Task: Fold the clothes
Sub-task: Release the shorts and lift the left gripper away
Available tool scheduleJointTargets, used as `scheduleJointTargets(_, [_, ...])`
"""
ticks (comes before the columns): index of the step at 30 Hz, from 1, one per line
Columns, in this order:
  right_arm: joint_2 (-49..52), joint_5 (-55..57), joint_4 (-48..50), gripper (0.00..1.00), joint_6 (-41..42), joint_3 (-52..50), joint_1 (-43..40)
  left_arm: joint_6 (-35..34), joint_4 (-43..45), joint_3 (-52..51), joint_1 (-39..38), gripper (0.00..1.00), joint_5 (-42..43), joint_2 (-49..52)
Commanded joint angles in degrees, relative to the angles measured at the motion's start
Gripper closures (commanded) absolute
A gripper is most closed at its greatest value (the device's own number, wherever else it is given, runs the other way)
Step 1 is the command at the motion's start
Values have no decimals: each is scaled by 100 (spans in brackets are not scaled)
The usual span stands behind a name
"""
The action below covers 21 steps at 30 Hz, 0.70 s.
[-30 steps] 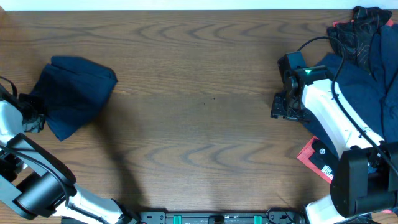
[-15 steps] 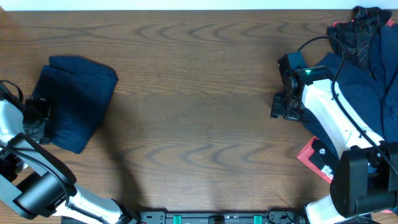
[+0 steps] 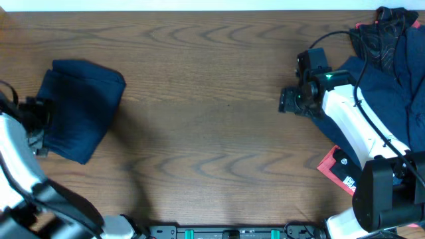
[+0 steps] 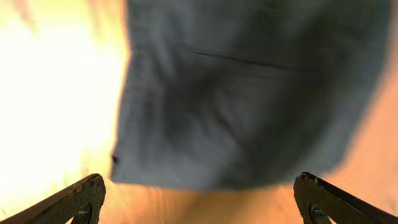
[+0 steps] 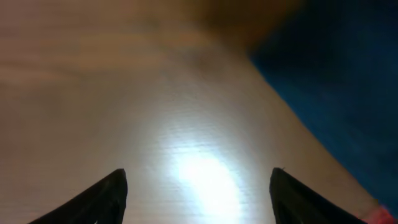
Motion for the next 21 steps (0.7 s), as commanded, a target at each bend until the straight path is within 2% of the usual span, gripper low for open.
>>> scheduleJointTargets(1, [33,-372,656,26,-225,-11,-17,623,164,-2,-796,2,450,-407])
scheduleJointTargets(9, [-146,-1178,1364,22,-459,-7,-654,2334,190,-2,-3036,2,439,-533])
scheduleJointTargets(15, [-603,-1390,828,22,-542,-7,-1322,2444,-540,-2,-3932,2,439,-533])
scheduleJointTargets(21, [-1491,-671,-155,21,-780,-11,-1523,2446,-1655,-2,-3987,2,219,-549])
